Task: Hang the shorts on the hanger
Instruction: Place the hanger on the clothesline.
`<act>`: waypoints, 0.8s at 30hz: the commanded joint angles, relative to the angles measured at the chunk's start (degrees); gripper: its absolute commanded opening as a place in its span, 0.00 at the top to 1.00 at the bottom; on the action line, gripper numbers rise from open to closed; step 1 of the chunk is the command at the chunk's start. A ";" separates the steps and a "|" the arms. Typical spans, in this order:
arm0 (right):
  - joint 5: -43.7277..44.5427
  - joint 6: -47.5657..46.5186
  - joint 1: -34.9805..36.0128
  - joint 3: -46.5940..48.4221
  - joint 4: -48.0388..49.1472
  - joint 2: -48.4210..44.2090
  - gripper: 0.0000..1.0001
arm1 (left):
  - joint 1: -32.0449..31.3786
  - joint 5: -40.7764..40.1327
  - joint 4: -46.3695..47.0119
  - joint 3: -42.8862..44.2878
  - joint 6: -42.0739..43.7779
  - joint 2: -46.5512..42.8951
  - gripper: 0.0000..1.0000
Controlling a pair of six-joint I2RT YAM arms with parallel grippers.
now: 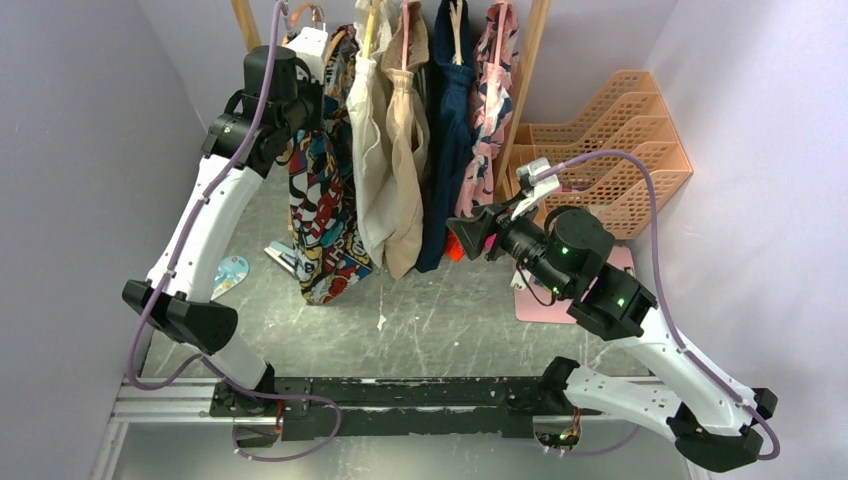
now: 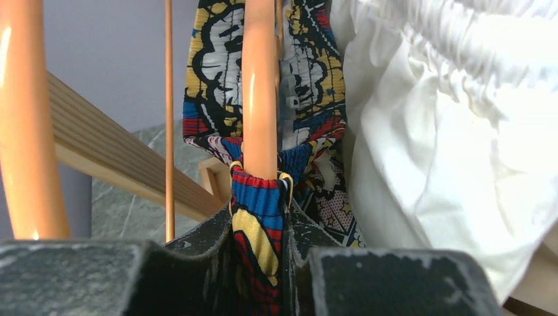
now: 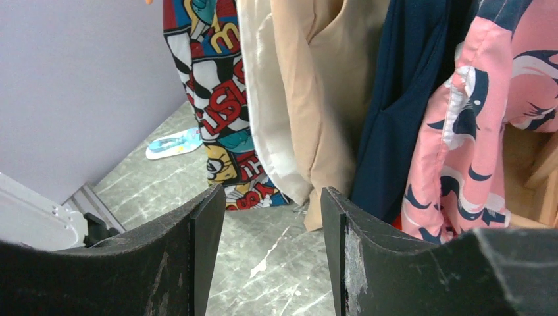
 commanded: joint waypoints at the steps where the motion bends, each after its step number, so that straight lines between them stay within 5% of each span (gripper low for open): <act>1: 1.85 -2.42 -0.30 -0.78 -0.58 -0.93 0.41 | 0.66 -3.01 9.16 4.73 1.01 -0.07 0.93; 12: 2.96 -3.60 -0.28 -1.86 -0.33 -2.44 0.41 | 0.67 -1.20 10.93 9.95 2.84 4.40 0.93; 24: 3.58 -6.02 -0.30 -3.34 0.39 -2.17 0.41 | 0.75 -4.65 33.28 -10.00 5.61 -1.70 0.93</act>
